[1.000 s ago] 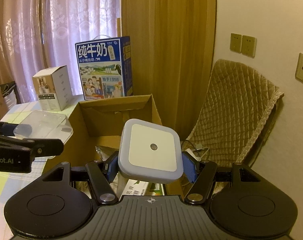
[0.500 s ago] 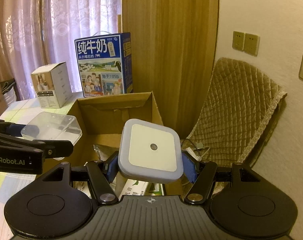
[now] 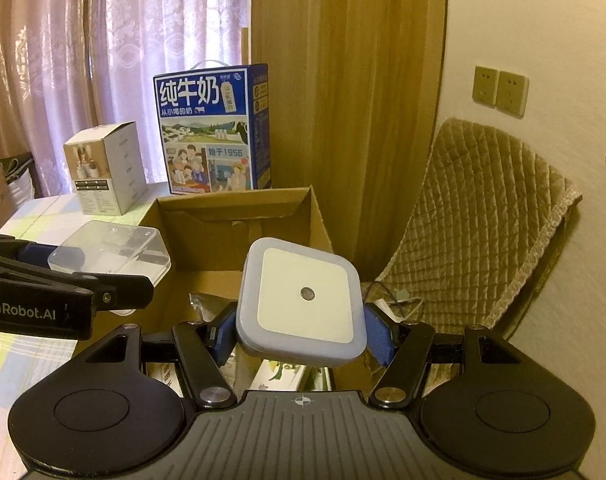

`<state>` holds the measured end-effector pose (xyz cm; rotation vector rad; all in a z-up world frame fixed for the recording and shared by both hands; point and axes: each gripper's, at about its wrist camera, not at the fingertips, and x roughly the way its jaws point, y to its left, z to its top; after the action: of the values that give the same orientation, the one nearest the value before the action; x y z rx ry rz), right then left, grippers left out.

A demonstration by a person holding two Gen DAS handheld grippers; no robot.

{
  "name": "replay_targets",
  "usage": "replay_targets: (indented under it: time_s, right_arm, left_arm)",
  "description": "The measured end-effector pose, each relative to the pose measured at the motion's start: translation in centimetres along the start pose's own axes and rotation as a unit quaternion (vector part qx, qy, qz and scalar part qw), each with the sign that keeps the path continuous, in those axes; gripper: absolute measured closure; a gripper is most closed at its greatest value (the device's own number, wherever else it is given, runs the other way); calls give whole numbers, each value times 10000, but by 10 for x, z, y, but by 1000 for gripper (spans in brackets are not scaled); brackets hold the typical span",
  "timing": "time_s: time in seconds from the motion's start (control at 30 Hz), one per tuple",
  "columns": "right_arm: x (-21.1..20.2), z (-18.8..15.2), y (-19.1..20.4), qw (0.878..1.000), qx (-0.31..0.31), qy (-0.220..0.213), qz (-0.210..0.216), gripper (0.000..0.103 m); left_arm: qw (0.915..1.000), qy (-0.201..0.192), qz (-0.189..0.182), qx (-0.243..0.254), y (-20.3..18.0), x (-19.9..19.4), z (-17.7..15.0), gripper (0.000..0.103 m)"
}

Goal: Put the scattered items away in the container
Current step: 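Open the left tool to drop the clear plastic box into the cardboard box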

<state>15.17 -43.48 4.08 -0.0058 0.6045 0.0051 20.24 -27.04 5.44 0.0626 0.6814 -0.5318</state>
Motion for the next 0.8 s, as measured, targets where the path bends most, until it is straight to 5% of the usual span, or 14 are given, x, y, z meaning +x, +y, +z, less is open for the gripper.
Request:
replay_targets:
  time_s: [0.3, 0.37, 0.8]
  right_arm:
    - [8, 0, 0, 10000, -4, 37, 11, 41]
    - [10, -1, -1, 10000, -1, 50, 11, 41]
    - [13, 1, 6, 9999, -7, 77, 77, 41]
  left_arm:
    - [9998, -56, -169, -8, 2, 9, 7, 16]
    - [9999, -112, -33, -50, 5, 10, 9, 10]
    - [9994, -115, 277, -161, 29, -6, -1, 10]
